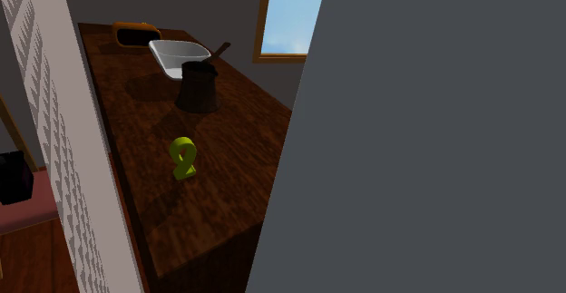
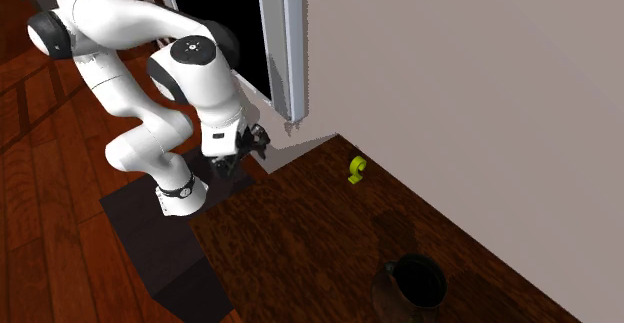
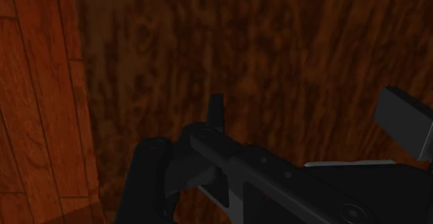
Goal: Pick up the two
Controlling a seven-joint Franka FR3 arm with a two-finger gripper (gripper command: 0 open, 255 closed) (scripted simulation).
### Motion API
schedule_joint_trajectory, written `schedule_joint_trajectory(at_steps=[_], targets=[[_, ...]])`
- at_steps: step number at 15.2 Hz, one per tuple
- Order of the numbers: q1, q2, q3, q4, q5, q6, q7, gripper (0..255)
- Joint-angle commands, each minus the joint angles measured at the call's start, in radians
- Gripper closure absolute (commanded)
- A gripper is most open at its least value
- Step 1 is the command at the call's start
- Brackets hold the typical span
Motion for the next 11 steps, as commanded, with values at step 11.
schedule_joint_trajectory(at_steps=[11], targets=[[0.061, 0.327, 0.2, 0.185, 0.02, 0.209, 0.181, 0]])
